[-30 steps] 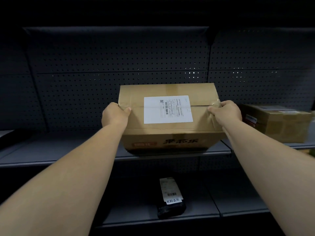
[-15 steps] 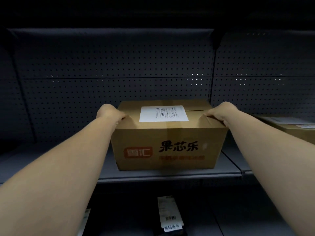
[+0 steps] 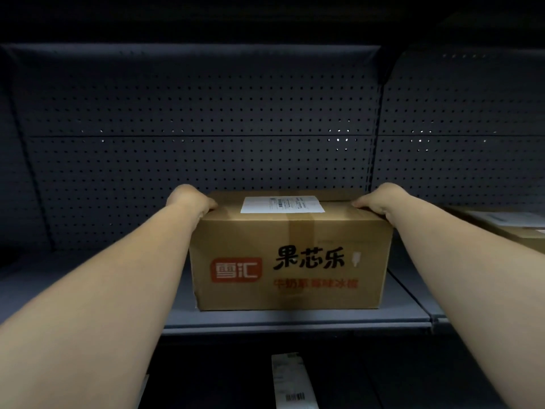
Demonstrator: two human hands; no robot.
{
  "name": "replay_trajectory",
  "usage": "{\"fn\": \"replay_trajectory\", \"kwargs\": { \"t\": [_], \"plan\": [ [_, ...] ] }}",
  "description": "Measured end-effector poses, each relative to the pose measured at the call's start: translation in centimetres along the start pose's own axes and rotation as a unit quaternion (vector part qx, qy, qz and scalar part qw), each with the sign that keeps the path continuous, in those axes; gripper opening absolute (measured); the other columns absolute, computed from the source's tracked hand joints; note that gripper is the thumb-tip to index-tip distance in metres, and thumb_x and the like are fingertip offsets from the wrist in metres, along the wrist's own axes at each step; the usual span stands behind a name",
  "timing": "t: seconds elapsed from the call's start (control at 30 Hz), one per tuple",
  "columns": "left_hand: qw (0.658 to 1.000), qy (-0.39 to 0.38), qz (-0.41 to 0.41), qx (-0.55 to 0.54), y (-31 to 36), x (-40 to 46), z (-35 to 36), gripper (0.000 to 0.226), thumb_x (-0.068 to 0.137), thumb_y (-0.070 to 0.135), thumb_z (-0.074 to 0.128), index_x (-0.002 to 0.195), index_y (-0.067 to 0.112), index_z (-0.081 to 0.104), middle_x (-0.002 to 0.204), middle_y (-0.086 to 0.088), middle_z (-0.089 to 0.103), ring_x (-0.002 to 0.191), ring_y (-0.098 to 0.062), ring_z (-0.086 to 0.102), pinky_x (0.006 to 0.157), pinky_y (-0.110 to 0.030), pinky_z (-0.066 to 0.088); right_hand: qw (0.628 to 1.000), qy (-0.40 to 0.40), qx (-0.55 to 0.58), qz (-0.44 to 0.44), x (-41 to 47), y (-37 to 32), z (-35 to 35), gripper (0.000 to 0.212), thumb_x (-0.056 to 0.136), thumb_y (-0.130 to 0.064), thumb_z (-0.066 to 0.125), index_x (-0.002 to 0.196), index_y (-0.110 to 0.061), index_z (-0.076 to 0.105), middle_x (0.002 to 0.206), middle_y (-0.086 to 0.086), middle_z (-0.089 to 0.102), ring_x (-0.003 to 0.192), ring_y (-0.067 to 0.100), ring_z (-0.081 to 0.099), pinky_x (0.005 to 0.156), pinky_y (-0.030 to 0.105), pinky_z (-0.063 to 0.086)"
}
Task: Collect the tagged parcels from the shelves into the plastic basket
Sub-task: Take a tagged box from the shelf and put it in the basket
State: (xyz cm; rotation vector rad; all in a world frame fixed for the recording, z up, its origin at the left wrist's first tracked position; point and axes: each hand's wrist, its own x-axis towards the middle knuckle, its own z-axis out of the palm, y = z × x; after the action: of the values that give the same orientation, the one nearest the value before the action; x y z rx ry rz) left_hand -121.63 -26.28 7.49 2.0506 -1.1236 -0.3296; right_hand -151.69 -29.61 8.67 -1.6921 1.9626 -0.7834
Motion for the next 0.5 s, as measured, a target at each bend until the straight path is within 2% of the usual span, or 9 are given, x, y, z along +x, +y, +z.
{"fn": "replay_trajectory", "kwargs": {
  "t": [0.07,0.17,0.2,0.23,0.3,0.37,0.43,0.5],
  "plan": [
    [0.999,0.017,0.018,0.034,0.2,0.1,0.1,0.030,0.086,0.026,0.067,0.068,0.009,0.049,0.070,-0.010,0.051,0.073,-0.025,0.057,0.071,-0.034,0.053,1.000,0.015,-0.022,-0.012,0.2,-0.1,0.1,0.051,0.090,-0.032,0.063,0.123,0.004,0.052,0.114,0.021,0.060,0.105,0.034,0.058,0.093,0.040,0.050],
    [0.995,0.041,0.057,0.069,0.4,-0.1,0.4,0.030,0.089,0.029,0.060,0.069,0.009,0.050,0.068,-0.007,0.050,0.058,-0.020,0.049,0.048,-0.026,0.039,0.996,0.057,-0.060,-0.025,0.0,-0.6,0.2,0.039,0.092,-0.033,0.057,0.110,0.001,0.057,0.077,0.010,0.052,0.070,0.023,0.053,0.061,0.034,0.048],
    [0.993,0.050,0.074,0.080,0.5,-0.2,0.5,0.029,0.090,0.030,0.058,0.073,0.007,0.052,0.068,-0.007,0.050,0.057,-0.019,0.048,0.046,-0.025,0.035,0.994,0.074,-0.072,-0.032,-0.1,-0.7,0.3,0.038,0.092,-0.034,0.056,0.109,0.000,0.058,0.075,0.008,0.051,0.065,0.021,0.049,0.053,0.030,0.043],
    [0.989,0.062,0.093,0.094,0.6,-0.5,0.7,0.028,0.091,0.032,0.056,0.078,0.007,0.055,0.069,-0.006,0.051,0.058,-0.020,0.049,0.046,-0.025,0.035,0.992,0.088,-0.082,-0.043,-0.2,-0.8,0.4,0.038,0.092,-0.034,0.056,0.110,-0.002,0.058,0.080,0.008,0.053,0.066,0.020,0.049,0.052,0.028,0.041],
    [0.978,0.095,0.132,0.132,0.7,-1.2,0.8,0.029,0.092,0.037,0.053,0.091,0.009,0.059,0.076,-0.006,0.055,0.069,-0.024,0.056,0.053,-0.026,0.042,0.985,0.117,-0.102,-0.079,-0.5,-0.9,0.7,0.039,0.092,-0.036,0.055,0.119,-0.008,0.056,0.101,0.011,0.060,0.082,0.022,0.054,0.061,0.028,0.045],
    [0.957,0.141,0.172,0.187,0.8,-1.9,0.9,0.034,0.093,0.041,0.049,0.104,0.011,0.062,0.095,-0.009,0.062,0.086,-0.029,0.060,0.065,-0.031,0.048,0.973,0.154,-0.126,-0.117,-1.0,-0.8,1.1,0.041,0.092,-0.037,0.054,0.126,-0.014,0.054,0.118,0.011,0.059,0.103,0.028,0.056,0.072,0.033,0.049],
    [0.935,0.177,0.210,0.226,0.8,-2.6,1.0,0.039,0.093,0.043,0.047,0.112,0.013,0.063,0.109,-0.012,0.061,0.097,-0.032,0.059,0.074,-0.035,0.048,0.959,0.186,-0.149,-0.151,-1.6,-0.6,1.4,0.041,0.092,-0.037,0.054,0.129,-0.018,0.053,0.124,0.010,0.055,0.113,0.030,0.051,0.080,0.037,0.050],
    [0.918,0.201,0.244,0.240,0.8,-3.4,1.0,0.038,0.094,0.042,0.047,0.112,0.013,0.064,0.109,-0.012,0.061,0.099,-0.032,0.057,0.077,-0.036,0.043,0.951,0.202,-0.161,-0.172,-2.3,-0.4,1.6,0.040,0.092,-0.037,0.053,0.128,-0.020,0.054,0.127,0.009,0.053,0.116,0.030,0.048,0.082,0.040,0.050]
  ]
}}
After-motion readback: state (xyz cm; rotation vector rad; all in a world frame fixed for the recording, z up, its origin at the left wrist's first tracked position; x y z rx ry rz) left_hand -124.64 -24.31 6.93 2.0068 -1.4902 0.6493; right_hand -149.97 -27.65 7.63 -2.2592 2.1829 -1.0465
